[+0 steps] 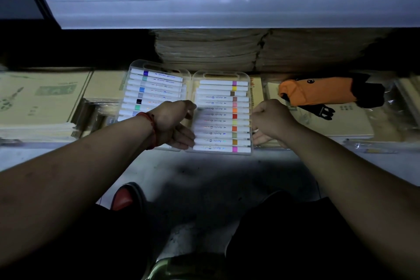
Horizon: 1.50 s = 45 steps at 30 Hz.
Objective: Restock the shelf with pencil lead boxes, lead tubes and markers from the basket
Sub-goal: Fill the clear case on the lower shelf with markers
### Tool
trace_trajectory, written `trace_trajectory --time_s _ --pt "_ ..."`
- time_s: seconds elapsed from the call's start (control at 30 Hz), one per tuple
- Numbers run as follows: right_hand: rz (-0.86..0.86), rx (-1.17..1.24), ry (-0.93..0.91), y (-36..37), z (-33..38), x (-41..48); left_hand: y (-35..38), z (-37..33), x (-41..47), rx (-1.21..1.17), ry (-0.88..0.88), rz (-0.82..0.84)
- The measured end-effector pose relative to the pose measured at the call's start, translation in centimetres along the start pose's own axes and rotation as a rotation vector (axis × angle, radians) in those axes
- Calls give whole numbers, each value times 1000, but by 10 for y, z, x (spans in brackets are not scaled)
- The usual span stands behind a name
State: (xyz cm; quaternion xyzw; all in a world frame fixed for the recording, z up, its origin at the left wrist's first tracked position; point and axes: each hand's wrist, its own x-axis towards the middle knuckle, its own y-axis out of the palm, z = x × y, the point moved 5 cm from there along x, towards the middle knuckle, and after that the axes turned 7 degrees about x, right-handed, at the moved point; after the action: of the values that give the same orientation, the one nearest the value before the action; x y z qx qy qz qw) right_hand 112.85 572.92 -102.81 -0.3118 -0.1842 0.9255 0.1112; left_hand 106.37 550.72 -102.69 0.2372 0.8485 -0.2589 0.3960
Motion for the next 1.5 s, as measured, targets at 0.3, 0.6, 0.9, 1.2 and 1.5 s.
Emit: trace_trajectory --time_s 0.3,0.6,0.9,1.2,1.5 --pt "20 51 45 3 2 -4 4 -4 -5 16 129 -68" --pt "-15 36 32 1 1 -1 1 -3 -5 89 215 -93" --pt "-171 -249 -254 -5 9 11 -7 -24 9 542 545 -440" --pt "-105 -339 -170 8 13 43 -7 -45 40 530 539 -399" --pt "-119 148 -29 9 13 43 -10 -42 56 34 464 -306"
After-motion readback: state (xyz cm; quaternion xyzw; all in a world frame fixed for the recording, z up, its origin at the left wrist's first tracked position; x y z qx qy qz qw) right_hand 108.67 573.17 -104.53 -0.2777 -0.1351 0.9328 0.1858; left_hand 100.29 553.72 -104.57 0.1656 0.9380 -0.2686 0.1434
